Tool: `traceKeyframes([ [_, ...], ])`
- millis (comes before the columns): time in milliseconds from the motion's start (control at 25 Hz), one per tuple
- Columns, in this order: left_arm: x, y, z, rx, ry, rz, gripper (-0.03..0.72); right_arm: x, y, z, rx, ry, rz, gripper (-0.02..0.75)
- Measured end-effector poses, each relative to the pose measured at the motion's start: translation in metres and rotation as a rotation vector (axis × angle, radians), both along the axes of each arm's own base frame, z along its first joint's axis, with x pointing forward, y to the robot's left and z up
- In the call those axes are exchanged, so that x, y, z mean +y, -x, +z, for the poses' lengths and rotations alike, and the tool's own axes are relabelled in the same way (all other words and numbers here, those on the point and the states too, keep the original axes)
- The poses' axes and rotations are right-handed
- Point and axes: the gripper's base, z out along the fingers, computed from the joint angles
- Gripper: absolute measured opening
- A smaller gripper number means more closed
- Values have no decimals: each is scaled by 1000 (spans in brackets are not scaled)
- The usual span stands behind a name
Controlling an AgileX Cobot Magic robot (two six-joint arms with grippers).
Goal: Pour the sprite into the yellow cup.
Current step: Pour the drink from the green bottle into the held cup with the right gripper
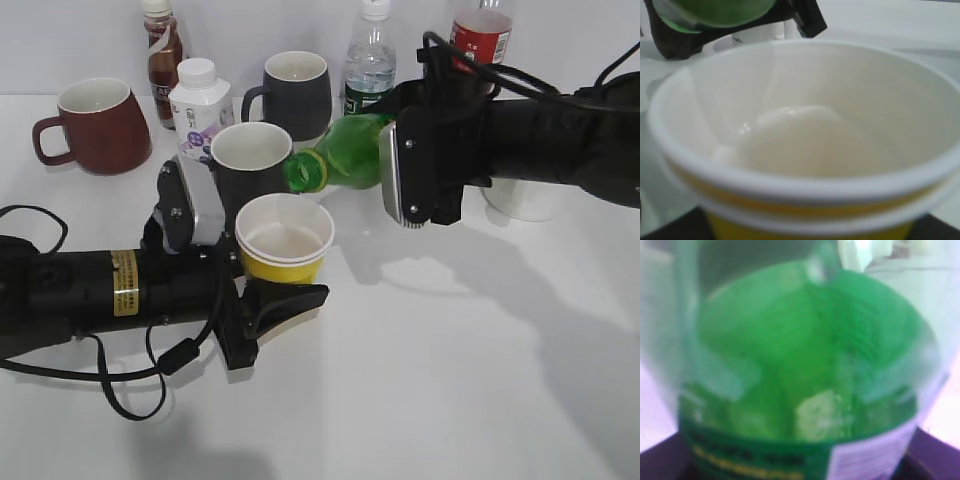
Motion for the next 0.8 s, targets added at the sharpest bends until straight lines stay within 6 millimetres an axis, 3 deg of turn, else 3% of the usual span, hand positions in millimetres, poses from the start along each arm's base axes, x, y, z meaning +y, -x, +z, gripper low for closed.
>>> traceKeyframes([
  [800, -1, 2, 1, -8, 12, -25, 415, -1, -1, 1, -92, 79, 37, 456],
])
